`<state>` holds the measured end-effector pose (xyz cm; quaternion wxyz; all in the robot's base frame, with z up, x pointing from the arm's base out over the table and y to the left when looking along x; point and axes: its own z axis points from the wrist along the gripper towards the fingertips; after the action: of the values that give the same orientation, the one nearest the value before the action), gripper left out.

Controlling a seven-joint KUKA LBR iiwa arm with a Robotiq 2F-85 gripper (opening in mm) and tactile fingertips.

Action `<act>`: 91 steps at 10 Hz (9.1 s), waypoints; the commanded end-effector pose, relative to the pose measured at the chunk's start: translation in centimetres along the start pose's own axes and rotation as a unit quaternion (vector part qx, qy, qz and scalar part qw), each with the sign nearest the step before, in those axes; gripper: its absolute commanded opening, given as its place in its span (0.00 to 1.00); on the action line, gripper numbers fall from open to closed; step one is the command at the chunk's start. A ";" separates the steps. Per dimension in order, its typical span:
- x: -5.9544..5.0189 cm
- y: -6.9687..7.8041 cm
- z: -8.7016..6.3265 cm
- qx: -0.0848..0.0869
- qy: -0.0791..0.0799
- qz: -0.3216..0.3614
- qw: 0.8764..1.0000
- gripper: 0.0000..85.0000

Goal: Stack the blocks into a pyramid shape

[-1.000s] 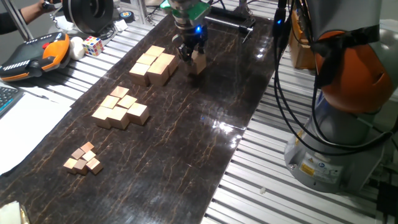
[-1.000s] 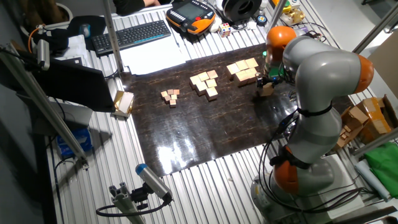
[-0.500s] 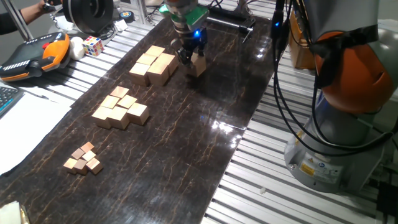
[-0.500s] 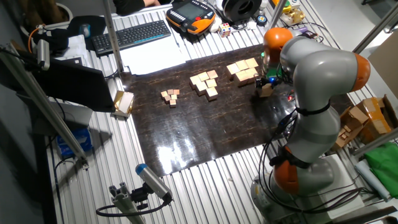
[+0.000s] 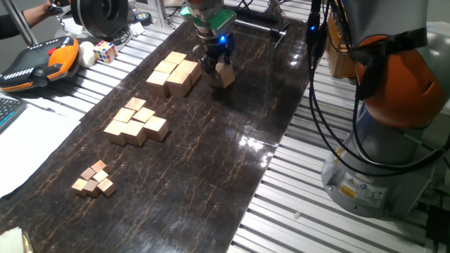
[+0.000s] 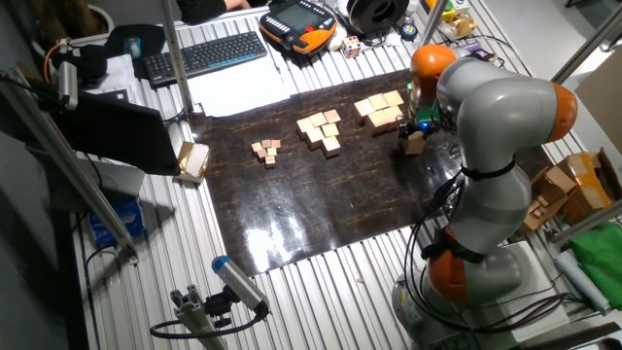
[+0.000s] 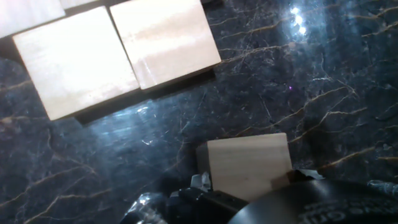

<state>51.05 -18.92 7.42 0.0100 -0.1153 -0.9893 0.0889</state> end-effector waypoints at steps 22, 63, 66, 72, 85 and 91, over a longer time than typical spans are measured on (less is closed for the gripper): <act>-3.5 13.6 -5.0 -0.036 0.003 0.046 0.998 0.81; -6.8 11.3 -1.4 -0.028 -0.042 -0.021 0.998 0.91; -6.8 11.2 -1.3 -0.030 -0.041 -0.020 0.999 0.92; -6.5 11.3 -0.9 -0.034 -0.044 -0.017 0.998 0.91; -6.2 13.3 -1.2 -0.035 -0.043 0.005 0.998 0.91; -6.3 13.8 -1.7 -0.031 -0.041 -0.002 0.999 0.93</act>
<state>60.44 -6.90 6.69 -0.0347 -0.1094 -0.9913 0.0638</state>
